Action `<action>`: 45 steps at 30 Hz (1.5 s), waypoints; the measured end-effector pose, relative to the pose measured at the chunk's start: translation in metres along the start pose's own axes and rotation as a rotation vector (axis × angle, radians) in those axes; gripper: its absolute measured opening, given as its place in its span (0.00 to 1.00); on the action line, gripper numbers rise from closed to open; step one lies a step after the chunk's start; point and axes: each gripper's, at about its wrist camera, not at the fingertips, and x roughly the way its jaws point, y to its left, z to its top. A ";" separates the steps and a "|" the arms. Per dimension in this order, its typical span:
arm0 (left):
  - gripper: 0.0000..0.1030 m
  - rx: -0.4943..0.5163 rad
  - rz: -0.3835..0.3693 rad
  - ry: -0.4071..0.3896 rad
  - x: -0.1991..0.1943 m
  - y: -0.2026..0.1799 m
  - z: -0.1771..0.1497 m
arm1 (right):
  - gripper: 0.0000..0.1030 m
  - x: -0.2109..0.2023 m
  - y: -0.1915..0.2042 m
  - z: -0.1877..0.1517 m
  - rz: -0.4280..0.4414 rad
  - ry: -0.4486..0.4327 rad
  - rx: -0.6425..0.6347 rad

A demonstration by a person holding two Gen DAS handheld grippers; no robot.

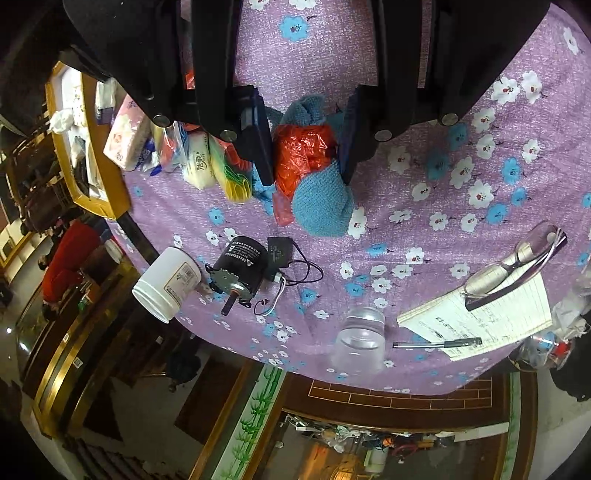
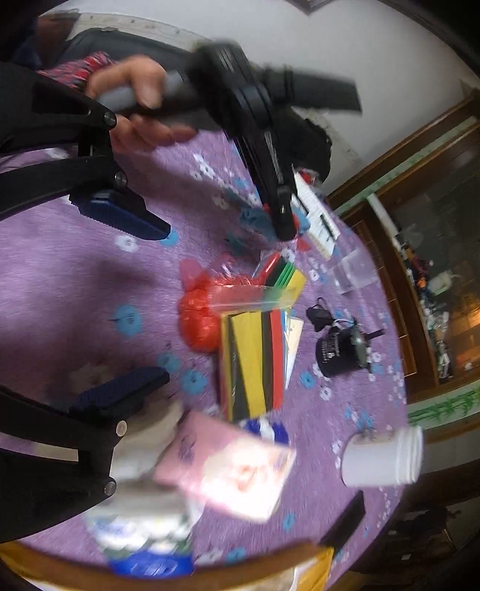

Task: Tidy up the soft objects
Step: 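Grasp the blue socks in red bag with the left gripper while the right grasps the red plastic bag, then carry the socks and red bag over the tray and lower them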

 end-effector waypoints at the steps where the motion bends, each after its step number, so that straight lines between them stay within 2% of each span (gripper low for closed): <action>1: 0.30 -0.001 -0.003 0.000 0.000 0.000 0.000 | 0.71 0.006 0.000 0.003 -0.008 0.007 0.002; 7: 0.30 0.026 -0.005 0.001 -0.001 -0.005 -0.002 | 0.71 0.031 -0.006 0.019 -0.044 0.001 0.019; 8: 0.30 0.029 -0.008 0.004 -0.001 -0.006 -0.002 | 0.68 0.032 -0.007 0.018 -0.041 0.000 0.017; 9: 0.30 0.029 -0.010 0.006 0.000 -0.006 -0.003 | 0.53 0.031 -0.007 0.015 -0.046 -0.002 0.007; 11: 0.30 0.034 -0.011 0.008 0.000 -0.007 -0.003 | 0.48 0.028 -0.002 0.011 -0.056 -0.009 -0.020; 12: 0.30 0.038 -0.013 0.005 -0.001 -0.008 -0.004 | 0.47 0.019 0.001 0.005 -0.029 -0.026 -0.028; 14: 0.30 0.052 -0.015 -0.003 -0.003 -0.011 -0.005 | 0.47 0.005 0.006 -0.006 0.003 -0.058 -0.049; 20: 0.30 0.097 -0.035 -0.023 -0.008 -0.022 -0.008 | 0.47 -0.029 0.011 -0.047 -0.004 -0.181 -0.139; 23: 0.30 0.123 -0.046 -0.037 -0.011 -0.028 -0.010 | 0.47 -0.041 0.002 -0.049 0.033 -0.242 -0.102; 26: 0.30 0.132 -0.061 -0.051 -0.014 -0.030 -0.010 | 0.47 -0.041 -0.006 -0.045 0.077 -0.244 -0.060; 28: 0.30 0.134 -0.066 -0.052 -0.015 -0.031 -0.010 | 0.47 -0.042 -0.006 -0.043 0.098 -0.265 -0.066; 33: 0.30 0.144 -0.073 -0.048 -0.014 -0.034 -0.011 | 0.47 -0.040 -0.008 -0.040 0.124 -0.255 -0.058; 41: 0.30 0.135 -0.118 -0.056 -0.017 -0.034 -0.012 | 0.47 -0.041 -0.007 -0.042 0.109 -0.246 -0.064; 45: 0.30 0.136 -0.115 -0.047 -0.021 -0.042 -0.013 | 0.47 -0.054 -0.013 -0.043 0.120 -0.251 -0.038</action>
